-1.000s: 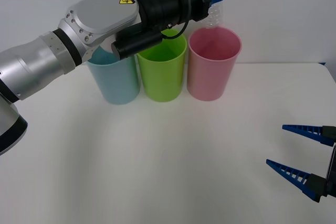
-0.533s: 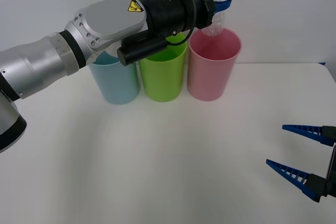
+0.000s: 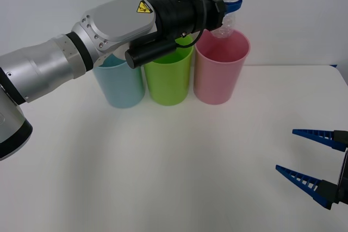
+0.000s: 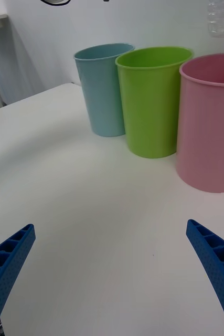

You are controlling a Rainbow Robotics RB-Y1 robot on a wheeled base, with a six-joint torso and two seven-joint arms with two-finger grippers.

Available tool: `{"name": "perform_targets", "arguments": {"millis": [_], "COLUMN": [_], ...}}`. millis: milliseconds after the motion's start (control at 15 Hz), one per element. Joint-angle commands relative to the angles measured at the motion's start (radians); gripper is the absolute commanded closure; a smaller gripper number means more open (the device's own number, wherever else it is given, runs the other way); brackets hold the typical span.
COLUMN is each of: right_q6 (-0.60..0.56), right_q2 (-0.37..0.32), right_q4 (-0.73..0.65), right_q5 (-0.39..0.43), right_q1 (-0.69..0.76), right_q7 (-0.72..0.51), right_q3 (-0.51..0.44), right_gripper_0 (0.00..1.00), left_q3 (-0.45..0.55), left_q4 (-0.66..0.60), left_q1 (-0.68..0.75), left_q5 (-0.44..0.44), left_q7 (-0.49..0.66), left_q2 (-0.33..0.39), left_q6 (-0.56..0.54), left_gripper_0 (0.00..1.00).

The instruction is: Put cans in the blue bin and PET bottles in the pink bin and trash in the green bin.

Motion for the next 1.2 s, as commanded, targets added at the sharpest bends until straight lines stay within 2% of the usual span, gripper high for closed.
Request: {"name": "perform_targets", "arguments": {"millis": [67, 133, 200, 267, 1200], "right_q6": [0.0, 0.0, 0.0, 0.0, 0.0], "right_q2": [0.0, 0.0, 0.0, 0.0, 0.0], "right_q4": [0.0, 0.0, 0.0, 0.0, 0.0], "right_q5": [0.0, 0.0, 0.0, 0.0, 0.0], "right_q1": [0.0, 0.0, 0.0, 0.0, 0.0], "right_q7": [0.0, 0.0, 0.0, 0.0, 0.0], "right_q3": [0.0, 0.0, 0.0, 0.0, 0.0], "right_gripper_0": [0.0, 0.0, 0.0, 0.0, 0.0], "left_q3": [0.0, 0.0, -0.001, 0.0, -0.001], "left_q4": [0.0, 0.0, 0.002, 0.002, -0.009], "left_q1": [0.0, 0.0, -0.002, -0.003, -0.008], "left_q5": [-0.001, -0.001, -0.001, -0.002, 0.015], "left_q7": [0.0, 0.0, -0.001, -0.003, 0.003], "left_q2": [-0.002, -0.002, -0.002, -0.002, -0.007], "left_q6": [0.0, -0.002, 0.0, 0.0, 0.001], "left_gripper_0": [1.0, 0.94, 0.37, 0.0, 0.0]}}
